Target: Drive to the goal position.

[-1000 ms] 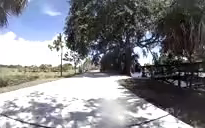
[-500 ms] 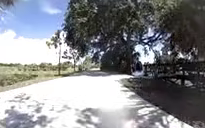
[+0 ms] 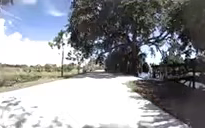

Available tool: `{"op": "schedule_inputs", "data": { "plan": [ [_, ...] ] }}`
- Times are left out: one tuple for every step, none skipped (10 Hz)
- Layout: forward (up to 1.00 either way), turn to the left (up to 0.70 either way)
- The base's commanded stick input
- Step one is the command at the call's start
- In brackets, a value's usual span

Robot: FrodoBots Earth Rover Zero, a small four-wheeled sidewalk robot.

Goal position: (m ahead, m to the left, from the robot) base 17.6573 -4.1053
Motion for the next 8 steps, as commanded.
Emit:
{"op": "schedule_inputs", "data": {
  "plan": [
    [0.85, 0.00],
    [0.85, 0.00],
    [0.85, 0.00],
    [0.85, 0.00],
    [0.85, 0.00],
    [0.85, 0.00],
    [0.85, 0.00],
    [0.85, 0.00]
  ]
}}
